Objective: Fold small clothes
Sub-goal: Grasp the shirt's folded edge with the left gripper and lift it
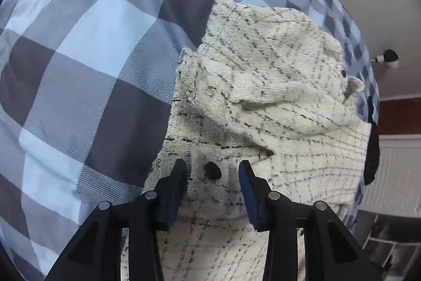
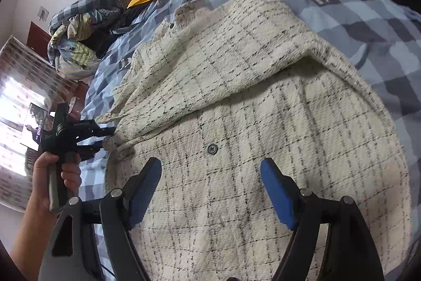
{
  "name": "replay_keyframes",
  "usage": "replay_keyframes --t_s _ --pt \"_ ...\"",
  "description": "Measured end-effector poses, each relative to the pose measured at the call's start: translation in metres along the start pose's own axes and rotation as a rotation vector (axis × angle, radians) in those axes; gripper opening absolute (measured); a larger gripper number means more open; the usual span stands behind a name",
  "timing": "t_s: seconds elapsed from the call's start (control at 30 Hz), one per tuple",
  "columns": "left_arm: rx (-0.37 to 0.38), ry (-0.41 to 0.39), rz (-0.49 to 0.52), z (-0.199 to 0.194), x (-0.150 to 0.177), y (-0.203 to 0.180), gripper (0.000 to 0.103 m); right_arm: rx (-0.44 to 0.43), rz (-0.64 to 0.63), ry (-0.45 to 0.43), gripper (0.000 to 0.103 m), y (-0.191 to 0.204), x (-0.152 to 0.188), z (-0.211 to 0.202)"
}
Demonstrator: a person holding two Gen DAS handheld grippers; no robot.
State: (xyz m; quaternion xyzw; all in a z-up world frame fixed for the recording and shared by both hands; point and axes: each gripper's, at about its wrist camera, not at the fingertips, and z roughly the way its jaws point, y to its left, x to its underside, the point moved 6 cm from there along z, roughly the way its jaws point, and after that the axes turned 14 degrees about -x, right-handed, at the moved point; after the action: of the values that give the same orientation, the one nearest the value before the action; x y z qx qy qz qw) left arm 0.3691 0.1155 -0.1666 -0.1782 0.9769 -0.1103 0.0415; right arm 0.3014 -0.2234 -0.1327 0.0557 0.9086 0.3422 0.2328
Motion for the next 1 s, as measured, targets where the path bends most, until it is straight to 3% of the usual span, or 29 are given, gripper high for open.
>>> replay_keyframes --t_s 0.07,0.17,0.3,0.47,0.57,0.8,0.93,1.0 --pt "-0.051 -0.016 0.062 -0.004 0.001 -0.004 0.015 0.002 0.000 0.008 0.075 0.000 0.001 0.002" --pt "-0.090 -0.019 0.081 -0.008 -0.002 -0.006 0.010 0.014 -0.009 0.012 0.075 0.001 0.002 0.002" --pt "-0.117 -0.115 0.066 -0.030 -0.015 -0.011 0.009 0.018 0.004 0.007 0.075 -0.002 0.001 0.000" --pt "0.030 -0.289 0.030 -0.074 -0.026 -0.017 0.009 0.022 0.023 0.007 0.075 -0.007 0.000 0.000" --pt "0.063 -0.291 -0.027 -0.071 -0.021 -0.001 0.009 0.024 0.027 0.008 0.075 -0.008 0.001 0.000" --pt "-0.032 -0.130 -0.104 0.000 0.004 0.032 0.011 0.019 0.013 0.011 0.075 -0.005 0.000 -0.003" --pt "-0.113 -0.205 -0.045 -0.016 0.003 0.021 0.019 0.007 0.058 -0.009 0.075 -0.013 -0.004 -0.008" --pt "-0.173 -0.283 -0.006 -0.038 -0.001 0.014 0.027 0.000 0.085 -0.009 0.075 -0.019 -0.004 -0.008"
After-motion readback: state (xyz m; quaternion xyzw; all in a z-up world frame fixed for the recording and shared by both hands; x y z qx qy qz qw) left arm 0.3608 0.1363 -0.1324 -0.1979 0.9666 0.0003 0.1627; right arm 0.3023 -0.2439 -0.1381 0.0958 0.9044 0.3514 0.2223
